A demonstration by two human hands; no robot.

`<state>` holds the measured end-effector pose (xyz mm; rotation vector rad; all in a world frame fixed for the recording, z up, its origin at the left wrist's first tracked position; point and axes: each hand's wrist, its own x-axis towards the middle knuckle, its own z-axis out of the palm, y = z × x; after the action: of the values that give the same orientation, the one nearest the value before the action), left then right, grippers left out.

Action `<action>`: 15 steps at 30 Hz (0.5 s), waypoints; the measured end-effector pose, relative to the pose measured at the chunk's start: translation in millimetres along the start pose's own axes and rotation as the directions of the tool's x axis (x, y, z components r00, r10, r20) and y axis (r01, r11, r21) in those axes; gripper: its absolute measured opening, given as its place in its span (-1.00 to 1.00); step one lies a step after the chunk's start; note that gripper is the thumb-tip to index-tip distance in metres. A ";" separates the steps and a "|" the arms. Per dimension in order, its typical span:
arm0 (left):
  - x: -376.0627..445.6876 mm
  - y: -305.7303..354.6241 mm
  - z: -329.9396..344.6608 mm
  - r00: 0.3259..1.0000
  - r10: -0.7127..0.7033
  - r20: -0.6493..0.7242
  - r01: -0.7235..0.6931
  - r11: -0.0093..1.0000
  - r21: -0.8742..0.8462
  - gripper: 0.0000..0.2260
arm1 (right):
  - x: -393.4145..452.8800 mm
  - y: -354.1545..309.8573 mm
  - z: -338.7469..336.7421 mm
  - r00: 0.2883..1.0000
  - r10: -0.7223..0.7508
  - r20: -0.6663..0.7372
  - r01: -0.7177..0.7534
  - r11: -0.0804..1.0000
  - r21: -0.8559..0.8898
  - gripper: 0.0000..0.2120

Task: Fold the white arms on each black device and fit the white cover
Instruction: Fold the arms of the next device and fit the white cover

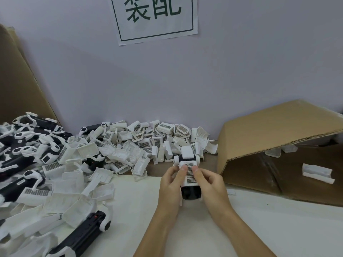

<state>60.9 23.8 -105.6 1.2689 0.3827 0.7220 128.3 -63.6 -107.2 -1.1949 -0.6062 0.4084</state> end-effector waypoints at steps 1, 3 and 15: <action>0.1 -0.4 0.8 1.000 0.013 -0.017 -0.013 1.000 0.020 -0.76 | -0.2 0.3 0.4 1.000 -0.011 -0.012 0.011 1.000 -0.008 -0.74; 0.3 -0.6 0.9 0.999 0.033 -0.033 -0.031 0.998 0.059 -0.81 | 0.3 1.4 -0.5 0.999 -0.028 -0.037 0.027 0.999 -0.031 -0.74; 2.9 15.0 0.5 0.962 -0.210 -0.177 0.128 0.913 -0.388 -0.59 | -4.7 13.9 9.3 0.977 -0.214 0.014 0.200 0.886 -0.418 -0.57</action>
<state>59.2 27.3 -90.7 0.7874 0.4997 0.7443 119.1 -55.1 -119.1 -1.5234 -0.8120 0.0736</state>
